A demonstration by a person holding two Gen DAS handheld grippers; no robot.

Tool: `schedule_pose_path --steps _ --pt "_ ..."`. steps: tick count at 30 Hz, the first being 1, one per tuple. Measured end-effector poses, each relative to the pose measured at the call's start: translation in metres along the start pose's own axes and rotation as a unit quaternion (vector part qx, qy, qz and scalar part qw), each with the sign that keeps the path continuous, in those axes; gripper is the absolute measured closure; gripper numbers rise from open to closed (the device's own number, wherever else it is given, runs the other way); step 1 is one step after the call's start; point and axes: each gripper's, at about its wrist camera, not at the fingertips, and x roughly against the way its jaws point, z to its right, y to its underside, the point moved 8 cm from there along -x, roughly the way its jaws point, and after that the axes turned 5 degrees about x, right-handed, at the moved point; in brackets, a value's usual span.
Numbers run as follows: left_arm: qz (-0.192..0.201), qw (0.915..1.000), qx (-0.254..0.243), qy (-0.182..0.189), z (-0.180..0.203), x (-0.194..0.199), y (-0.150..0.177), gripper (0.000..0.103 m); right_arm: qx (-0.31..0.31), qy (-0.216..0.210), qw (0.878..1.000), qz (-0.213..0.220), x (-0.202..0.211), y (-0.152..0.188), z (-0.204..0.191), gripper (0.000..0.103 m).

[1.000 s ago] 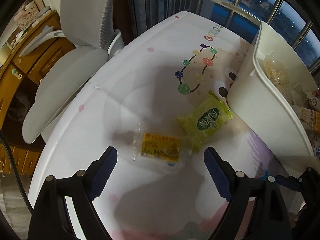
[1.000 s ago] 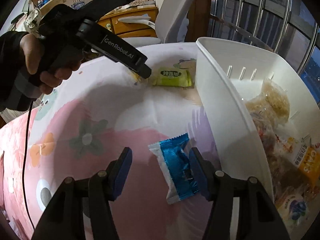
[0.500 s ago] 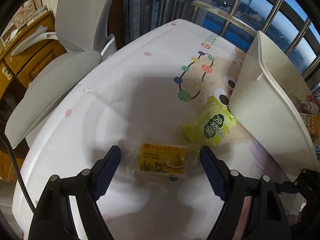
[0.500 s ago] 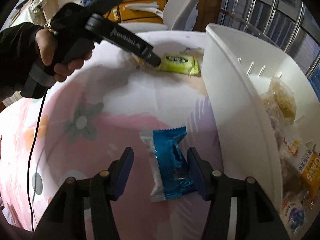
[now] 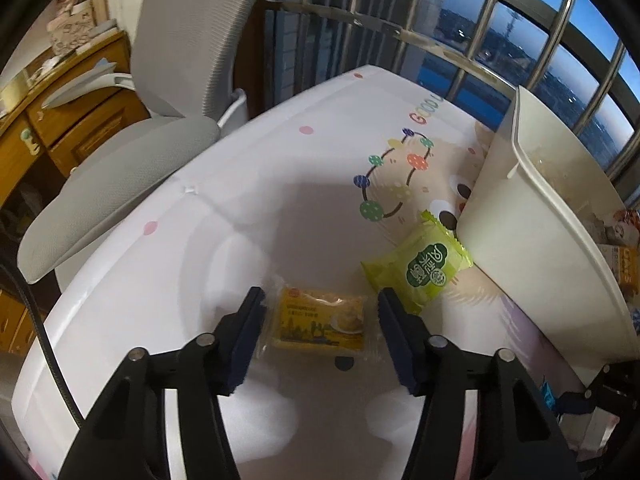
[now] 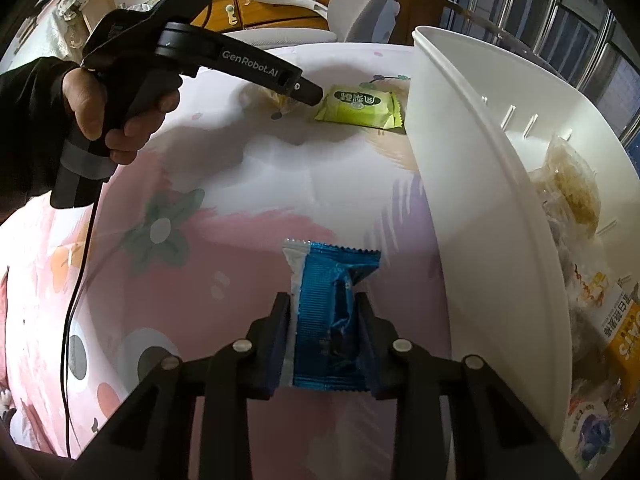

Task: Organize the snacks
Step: 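Carry the blue candy and yellow cake pack into the tray and open both grippers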

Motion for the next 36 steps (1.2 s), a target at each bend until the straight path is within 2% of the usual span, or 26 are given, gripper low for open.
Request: schedule_pose_path --steps 6,15,21,30,36 --pt "0.001 0.9988 0.046 -0.016 -0.005 0.009 0.011 0.055 -0.008 -0.003 1.000 -0.017 -0.001 -0.005 0.008 0.072" --pt "-0.017 0.9960 0.079 -0.038 0.008 0.039 0.057 0.056 -0.001 0.004 1.000 -0.013 0.024 -0.008 0.008 0.072" --pt "-0.017 0.9945 0.095 -0.040 0.035 0.091 0.087 0.056 0.002 0.005 1.000 0.010 0.057 -0.005 0.002 0.072" --pt "-0.008 0.9938 0.109 -0.022 0.096 0.181 0.126 0.055 -0.020 -0.008 0.999 0.035 0.102 0.014 0.002 0.072" --pt "-0.006 0.9921 0.124 -0.021 0.133 0.225 0.156 0.055 -0.025 0.007 0.997 0.067 0.140 0.028 0.000 0.072"
